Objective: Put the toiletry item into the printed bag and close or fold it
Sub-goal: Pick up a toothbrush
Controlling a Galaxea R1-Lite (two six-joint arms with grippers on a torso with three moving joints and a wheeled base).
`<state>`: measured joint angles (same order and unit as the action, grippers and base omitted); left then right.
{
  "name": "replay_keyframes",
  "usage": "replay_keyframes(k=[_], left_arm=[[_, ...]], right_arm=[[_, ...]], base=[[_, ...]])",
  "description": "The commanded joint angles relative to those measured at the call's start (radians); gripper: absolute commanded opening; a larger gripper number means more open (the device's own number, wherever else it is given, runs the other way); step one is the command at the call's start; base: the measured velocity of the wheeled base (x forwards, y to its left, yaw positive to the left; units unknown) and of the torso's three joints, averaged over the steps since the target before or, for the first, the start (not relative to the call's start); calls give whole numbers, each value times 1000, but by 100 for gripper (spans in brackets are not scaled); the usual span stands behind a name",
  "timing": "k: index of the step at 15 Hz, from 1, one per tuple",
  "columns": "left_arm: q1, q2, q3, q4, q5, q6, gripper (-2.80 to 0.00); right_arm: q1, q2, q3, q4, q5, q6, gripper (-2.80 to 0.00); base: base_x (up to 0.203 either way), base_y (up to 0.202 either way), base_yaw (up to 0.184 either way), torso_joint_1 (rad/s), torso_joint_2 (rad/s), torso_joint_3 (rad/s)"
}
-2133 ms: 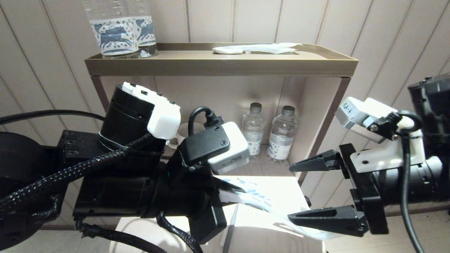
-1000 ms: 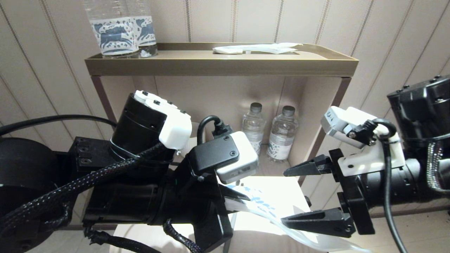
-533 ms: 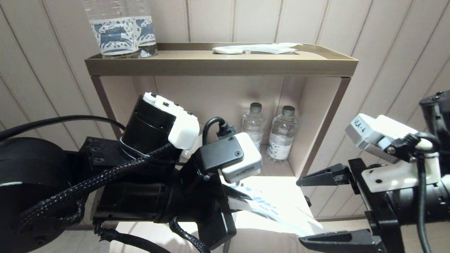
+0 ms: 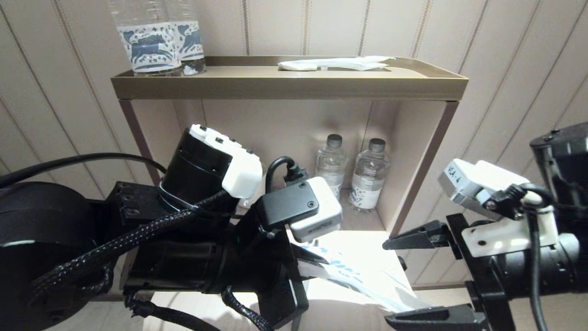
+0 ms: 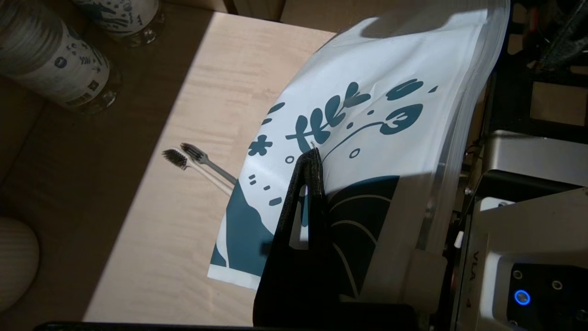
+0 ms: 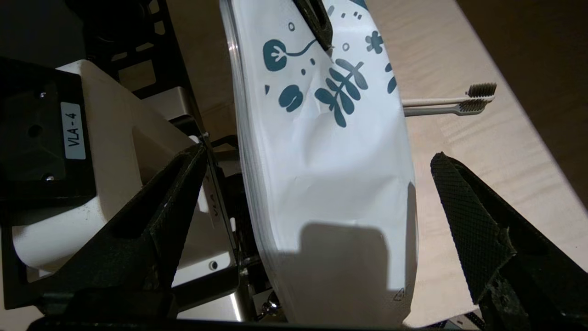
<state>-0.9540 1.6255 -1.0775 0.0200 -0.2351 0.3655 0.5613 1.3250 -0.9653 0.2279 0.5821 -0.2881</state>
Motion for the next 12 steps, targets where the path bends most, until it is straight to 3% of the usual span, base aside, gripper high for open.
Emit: replay_keyframes(k=[1, 12], left_arm=[[0, -1, 9, 0, -3, 3, -280], [-3, -35, 26, 1, -9, 14, -280]], right_arm=[[-6, 38, -19, 2, 4, -3, 0], [-25, 108, -43, -27, 4, -4, 0]], base=[[0, 0, 0, 0, 0, 0], [0, 0, 0, 0, 0, 0]])
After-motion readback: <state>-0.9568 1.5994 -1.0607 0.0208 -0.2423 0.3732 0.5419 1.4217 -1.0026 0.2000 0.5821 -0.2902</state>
